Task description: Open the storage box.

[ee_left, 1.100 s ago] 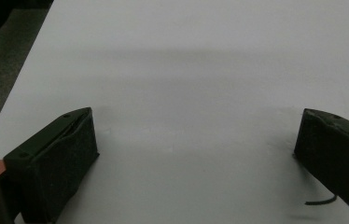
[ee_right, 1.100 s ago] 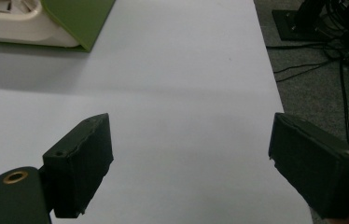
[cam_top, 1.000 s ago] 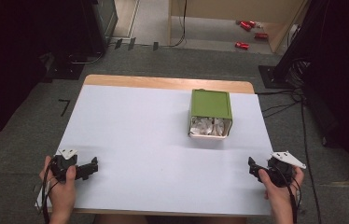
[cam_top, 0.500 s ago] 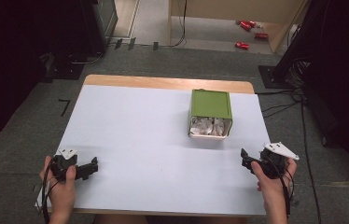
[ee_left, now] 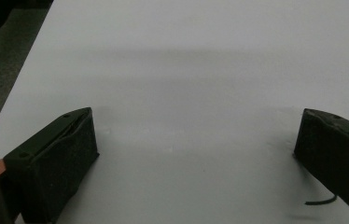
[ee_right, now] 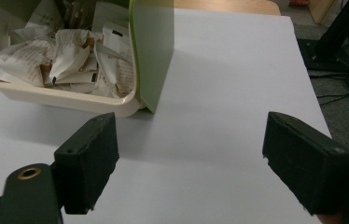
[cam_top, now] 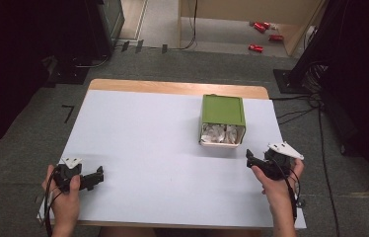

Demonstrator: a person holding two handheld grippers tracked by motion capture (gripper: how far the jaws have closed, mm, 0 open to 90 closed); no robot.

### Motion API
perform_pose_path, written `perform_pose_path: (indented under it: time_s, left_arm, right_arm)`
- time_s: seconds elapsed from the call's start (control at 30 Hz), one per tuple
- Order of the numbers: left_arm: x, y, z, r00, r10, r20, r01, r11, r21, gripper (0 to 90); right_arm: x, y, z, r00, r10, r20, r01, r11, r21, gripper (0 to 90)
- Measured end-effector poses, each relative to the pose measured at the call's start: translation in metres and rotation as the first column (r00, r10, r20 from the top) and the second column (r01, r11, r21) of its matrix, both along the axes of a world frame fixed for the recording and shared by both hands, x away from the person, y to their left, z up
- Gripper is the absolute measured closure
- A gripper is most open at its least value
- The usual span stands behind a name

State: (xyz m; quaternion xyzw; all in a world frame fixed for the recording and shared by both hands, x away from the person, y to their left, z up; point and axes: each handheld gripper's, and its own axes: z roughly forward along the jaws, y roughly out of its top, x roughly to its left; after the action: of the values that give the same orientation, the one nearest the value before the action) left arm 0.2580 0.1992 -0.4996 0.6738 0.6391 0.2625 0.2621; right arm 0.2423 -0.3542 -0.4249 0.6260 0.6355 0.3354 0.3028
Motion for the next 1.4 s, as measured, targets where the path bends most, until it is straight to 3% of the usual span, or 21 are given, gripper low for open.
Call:
perform_pose_path:
  time_s: [0.27,0.53,0.67,0.83,0.97,1.2,1.3,1.4]
  left_arm:
    - [0.000,0.000,0.000,1.0000,-0.001,-0.002,0.001,1.0000,0.001,0.0]
    - [0.000,0.000,0.000,1.0000,-0.002,-0.002,0.002,1.0000,0.001,0.0]
    - [0.000,0.000,0.000,1.0000,-0.001,-0.002,0.001,1.0000,0.001,0.0]
    - [0.000,0.000,0.000,1.0000,-0.001,-0.002,0.001,1.0000,0.001,0.0]
    - [0.000,0.000,0.000,1.0000,-0.002,-0.002,0.002,1.0000,0.002,0.0]
    - [0.000,0.000,0.000,1.0000,-0.002,-0.002,0.002,1.0000,0.001,0.0]
    - [0.000,0.000,0.000,1.0000,-0.002,-0.003,0.002,1.0000,0.001,0.0]
    - [0.000,0.000,0.000,1.0000,-0.002,-0.002,0.002,1.0000,0.001,0.0]
  right_arm:
    - [0.013,0.013,0.008,0.9999,-0.003,0.014,0.003,1.000,-0.002,25.2]
    - [0.019,0.022,0.006,0.9997,-0.017,0.017,0.016,1.000,0.010,29.2]
    - [0.024,0.025,0.005,0.9995,-0.025,0.021,0.025,1.000,0.012,34.8]
    - [0.031,0.028,0.002,0.9994,-0.024,0.024,0.024,1.000,0.011,47.9]
    - [0.037,0.032,-0.003,0.9999,-0.005,0.013,0.005,1.000,0.017,51.9]
    - [0.049,0.033,-0.014,0.9993,-0.038,0.002,0.038,0.999,0.029,55.5]
    - [0.055,0.035,-0.021,0.9989,-0.046,0.003,0.046,0.999,0.013,64.4]
    - [0.058,0.036,-0.024,0.9984,-0.056,0.003,0.056,0.998,0.012,67.3]
